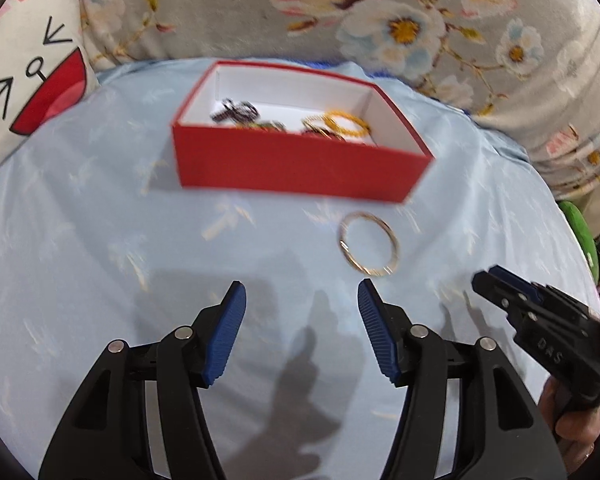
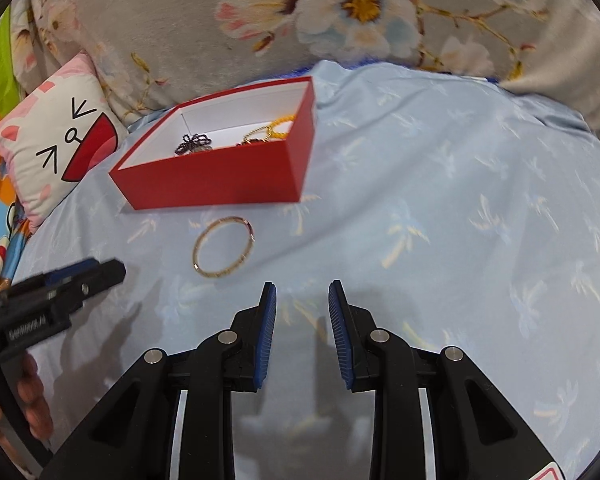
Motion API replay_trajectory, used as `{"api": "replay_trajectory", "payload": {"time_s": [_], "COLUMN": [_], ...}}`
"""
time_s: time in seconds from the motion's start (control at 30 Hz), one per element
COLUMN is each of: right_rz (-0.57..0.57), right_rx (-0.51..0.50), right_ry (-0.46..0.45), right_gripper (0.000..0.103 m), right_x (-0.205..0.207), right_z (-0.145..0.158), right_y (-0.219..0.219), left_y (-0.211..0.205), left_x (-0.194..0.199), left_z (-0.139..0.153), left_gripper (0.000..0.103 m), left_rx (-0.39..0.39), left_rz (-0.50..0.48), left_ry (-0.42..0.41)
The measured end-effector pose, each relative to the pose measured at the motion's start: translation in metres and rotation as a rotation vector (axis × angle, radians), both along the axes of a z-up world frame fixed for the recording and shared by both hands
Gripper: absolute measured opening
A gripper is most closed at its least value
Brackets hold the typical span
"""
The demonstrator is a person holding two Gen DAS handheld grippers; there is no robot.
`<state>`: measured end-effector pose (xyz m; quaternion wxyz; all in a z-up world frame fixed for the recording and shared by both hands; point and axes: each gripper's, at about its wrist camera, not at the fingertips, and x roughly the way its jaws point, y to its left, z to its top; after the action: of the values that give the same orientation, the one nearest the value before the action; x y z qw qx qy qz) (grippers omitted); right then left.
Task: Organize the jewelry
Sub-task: 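Grasp the dark gold beaded charm with the left gripper, then grasp the gold bangle by its rim with the right gripper while the left holds the beaded charm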
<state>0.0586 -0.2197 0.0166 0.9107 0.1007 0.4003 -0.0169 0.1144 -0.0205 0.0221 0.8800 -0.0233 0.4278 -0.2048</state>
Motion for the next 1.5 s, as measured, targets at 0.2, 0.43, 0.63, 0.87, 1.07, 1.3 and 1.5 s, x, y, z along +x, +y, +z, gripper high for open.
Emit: {"api": "replay_trajectory", "payload": {"time_s": [0.2,0.43,0.63,0.87,1.07,1.3,1.5], "right_rz": [-0.035,-0.045,-0.031,-0.003,0.049,0.101,0.076], "right_rx": [0.030,0.048,0.054,0.059,0.055,0.041,-0.013], "right_ry": [0.008,-0.001,0.005,0.014,0.020,0.038,0.023], "right_gripper": [0.027,0.027,0.027,0.027,0.027,0.029,0.070], "right_x": [-0.021,-0.033,-0.033,-0.024,-0.005,0.028,0.049], "right_z": [-0.004,-0.002,-0.006,-0.008,-0.009,-0.015,-0.014], "right_y": [-0.011,-0.016,-0.013,-0.003,0.016,0.045,0.058], "left_y": [-0.037,-0.064,-0.068,-0.057,-0.020,0.020,0.035], "left_x": [-0.036,-0.048,-0.047,-0.041,-0.026,-0.004,0.006], "left_z": [-0.013,-0.021,-0.025,-0.024,-0.017,-0.023,-0.025], "left_gripper": [0.058,0.058,0.038,0.015,0.014,0.015,0.015], "left_rx": [0.016,0.068,0.102,0.091,0.095,0.097,0.088], "left_rz": [-0.100,-0.137,-0.135,-0.128,-0.040,0.057,0.086], "left_ry": [0.021,-0.006,-0.043,-0.043,-0.063,-0.044,-0.040]}}
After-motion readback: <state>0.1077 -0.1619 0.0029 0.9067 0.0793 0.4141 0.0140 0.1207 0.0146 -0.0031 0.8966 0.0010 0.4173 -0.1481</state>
